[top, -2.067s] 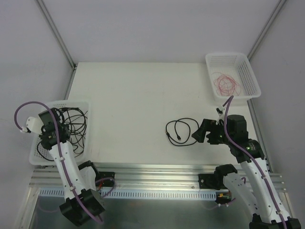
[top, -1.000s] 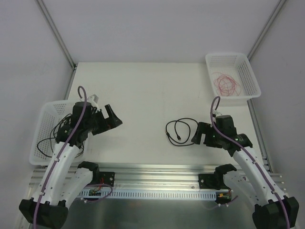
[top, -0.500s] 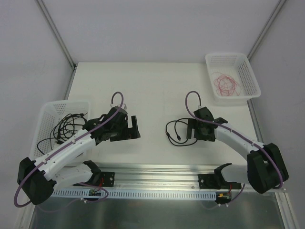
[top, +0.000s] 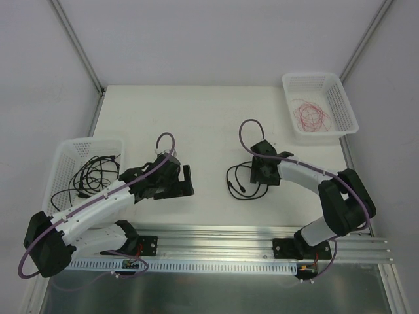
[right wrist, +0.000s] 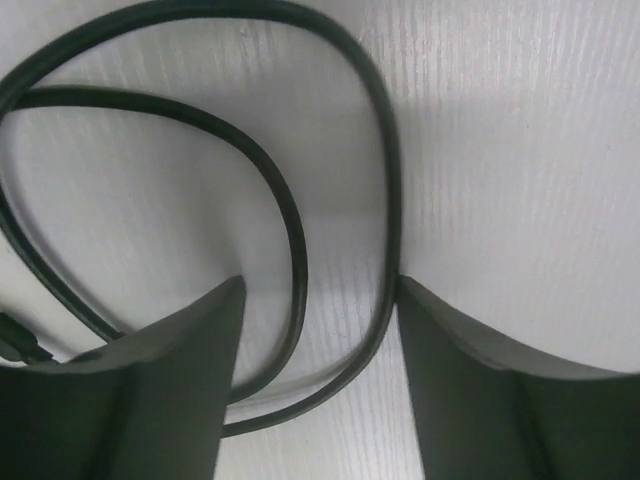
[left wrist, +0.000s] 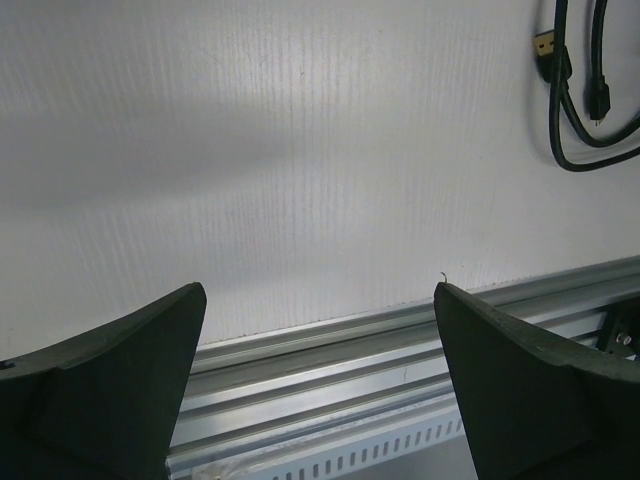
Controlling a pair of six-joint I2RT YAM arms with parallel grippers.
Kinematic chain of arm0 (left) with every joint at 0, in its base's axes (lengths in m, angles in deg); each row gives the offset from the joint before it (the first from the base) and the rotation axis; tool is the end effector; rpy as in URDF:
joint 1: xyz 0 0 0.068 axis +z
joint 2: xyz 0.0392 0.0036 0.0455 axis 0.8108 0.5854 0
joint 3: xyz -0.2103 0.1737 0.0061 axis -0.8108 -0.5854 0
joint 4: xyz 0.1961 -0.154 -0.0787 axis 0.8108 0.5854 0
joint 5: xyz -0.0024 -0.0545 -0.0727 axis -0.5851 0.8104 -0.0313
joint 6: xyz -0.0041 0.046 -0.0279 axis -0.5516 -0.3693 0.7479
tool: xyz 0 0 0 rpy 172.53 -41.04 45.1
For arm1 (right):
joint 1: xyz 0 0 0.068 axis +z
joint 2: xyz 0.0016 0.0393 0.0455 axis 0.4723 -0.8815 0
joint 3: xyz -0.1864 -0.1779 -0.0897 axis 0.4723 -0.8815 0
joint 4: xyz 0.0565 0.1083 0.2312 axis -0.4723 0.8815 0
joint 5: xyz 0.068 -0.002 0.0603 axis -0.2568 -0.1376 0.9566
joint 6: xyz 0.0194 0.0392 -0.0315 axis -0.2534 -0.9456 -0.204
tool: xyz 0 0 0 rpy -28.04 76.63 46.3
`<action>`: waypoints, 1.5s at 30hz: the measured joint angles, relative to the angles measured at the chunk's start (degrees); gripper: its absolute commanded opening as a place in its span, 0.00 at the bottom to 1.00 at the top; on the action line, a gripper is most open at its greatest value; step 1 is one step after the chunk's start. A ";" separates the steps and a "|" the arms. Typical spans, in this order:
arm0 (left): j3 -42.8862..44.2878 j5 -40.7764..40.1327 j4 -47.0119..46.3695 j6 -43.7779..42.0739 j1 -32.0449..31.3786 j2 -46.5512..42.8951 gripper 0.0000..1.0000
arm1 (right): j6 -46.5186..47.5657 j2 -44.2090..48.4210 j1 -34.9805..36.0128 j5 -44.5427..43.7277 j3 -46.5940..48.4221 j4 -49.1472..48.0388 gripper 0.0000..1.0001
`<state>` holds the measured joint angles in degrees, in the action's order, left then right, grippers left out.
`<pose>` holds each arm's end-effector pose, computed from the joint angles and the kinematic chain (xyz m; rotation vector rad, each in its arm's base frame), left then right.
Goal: Untangle the cables
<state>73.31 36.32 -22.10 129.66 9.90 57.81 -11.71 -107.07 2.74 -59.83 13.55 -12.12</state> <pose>0.1498 -0.1414 0.2437 -0.0676 2.5353 -0.5582 0.2434 0.1356 0.1644 -0.2313 2.6259 -0.0556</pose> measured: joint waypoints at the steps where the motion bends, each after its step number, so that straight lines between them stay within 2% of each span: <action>1: -0.24 0.00 -0.28 0.17 -0.04 0.00 0.99 | -0.11 -0.17 0.00 0.00 0.15 -0.07 0.48; 3: -0.55 0.00 -0.55 0.37 -0.07 0.00 0.99 | -0.31 -0.26 0.04 -0.13 0.20 -0.24 0.35; 4: -0.70 0.00 -0.66 0.46 -0.07 0.00 0.99 | -0.28 -0.26 0.07 -0.24 0.20 -0.26 0.16; 6: -0.92 0.00 -0.94 0.74 -0.09 0.00 0.99 | -0.24 -0.26 0.11 -0.76 0.20 -0.15 0.02; 12: -0.98 -0.28 -1.84 2.64 -1.90 0.00 0.99 | -0.74 0.68 4.20 -1.51 -0.31 -0.48 0.01; 22: -0.96 -0.96 -5.97 6.78 -5.66 -0.26 0.99 | -4.70 10.58 18.49 -0.98 0.37 -0.76 0.01; 29: -0.98 -1.07 -10.21 9.38 -6.38 -4.59 0.90 | -6.80 15.43 26.18 -3.26 1.53 -2.91 0.01; 33: -1.49 -1.14 -12.02 10.54 -6.43 -5.44 0.71 | -7.52 16.74 28.50 -4.11 1.53 -5.01 0.01; 36: -2.23 -1.31 -12.63 11.21 -6.80 -5.33 0.53 | -7.76 16.85 29.88 -4.68 1.53 -5.84 0.01; 37: -2.36 -1.31 -12.70 11.34 -6.84 -5.22 0.36 | -7.82 16.85 30.12 -4.76 1.53 -5.97 0.01; 39: -2.38 -1.42 -12.90 11.63 -7.15 -4.83 0.18 | -7.91 16.85 30.62 -4.81 1.53 -6.58 0.01; 40: -2.38 -1.46 -13.03 11.58 -7.21 -4.72 0.05 | -7.91 16.85 30.84 -4.83 1.53 -6.86 0.01; 41: -2.38 -1.57 -13.16 11.82 -7.45 -4.72 0.00 | -7.93 16.85 30.99 -4.85 1.53 -7.08 0.01; 45: -2.38 -1.97 -13.86 11.32 -7.91 -4.72 0.00 | -8.13 16.85 31.43 -5.18 1.42 -7.32 0.02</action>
<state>70.93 34.36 -35.95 140.98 1.99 53.09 -19.85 -90.22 34.17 -65.01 14.97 -19.44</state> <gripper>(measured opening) 0.045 0.042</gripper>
